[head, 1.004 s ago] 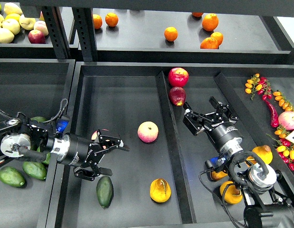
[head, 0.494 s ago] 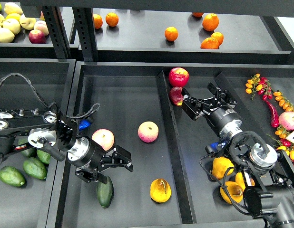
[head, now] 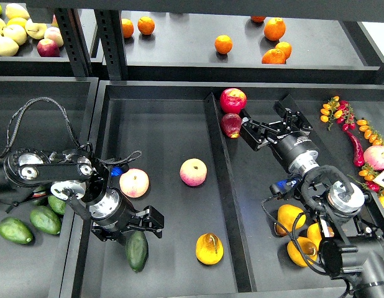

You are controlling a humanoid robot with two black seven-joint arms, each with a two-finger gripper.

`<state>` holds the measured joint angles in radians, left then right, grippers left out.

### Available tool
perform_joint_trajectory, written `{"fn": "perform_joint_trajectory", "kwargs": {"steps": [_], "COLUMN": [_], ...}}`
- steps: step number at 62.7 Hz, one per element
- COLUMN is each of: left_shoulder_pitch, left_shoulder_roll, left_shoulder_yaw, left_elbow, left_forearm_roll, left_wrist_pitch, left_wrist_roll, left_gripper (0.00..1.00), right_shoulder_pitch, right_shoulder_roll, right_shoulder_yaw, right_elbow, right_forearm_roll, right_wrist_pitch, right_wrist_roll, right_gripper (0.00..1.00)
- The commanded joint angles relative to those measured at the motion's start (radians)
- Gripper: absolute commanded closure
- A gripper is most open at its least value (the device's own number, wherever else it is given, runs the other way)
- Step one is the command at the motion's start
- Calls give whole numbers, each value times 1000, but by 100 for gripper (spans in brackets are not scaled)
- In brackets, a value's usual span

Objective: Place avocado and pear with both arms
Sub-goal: 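Lower the left gripper and close it around the green avocado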

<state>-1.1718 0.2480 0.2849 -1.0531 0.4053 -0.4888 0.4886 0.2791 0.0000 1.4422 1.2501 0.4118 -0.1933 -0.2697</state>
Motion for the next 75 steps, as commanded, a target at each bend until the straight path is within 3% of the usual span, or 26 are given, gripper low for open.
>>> {"fn": "perform_joint_trajectory", "kwargs": {"steps": [1,26,75], "left_shoulder_pitch": [0,3,24], "left_shoulder_roll": [-49,-122,-177], "left_shoulder_yaw": [14,89,166], "left_elbow": [47,156,234], "left_forearm_roll": [0,-5,-14], "left_wrist_pitch": [0,0,0], "left_wrist_roll": [0,0,0], "left_gripper": [0,0,0], "right_shoulder_pitch": [0,0,0], "right_shoulder_roll": [0,0,0], "right_shoulder_yaw": [1,6,18], "right_elbow": [0,2,6], "right_forearm_roll": [1,2,5], "right_wrist_pitch": [0,3,9], "right_wrist_roll": [0,0,0], "right_gripper": [0,0,0]}}
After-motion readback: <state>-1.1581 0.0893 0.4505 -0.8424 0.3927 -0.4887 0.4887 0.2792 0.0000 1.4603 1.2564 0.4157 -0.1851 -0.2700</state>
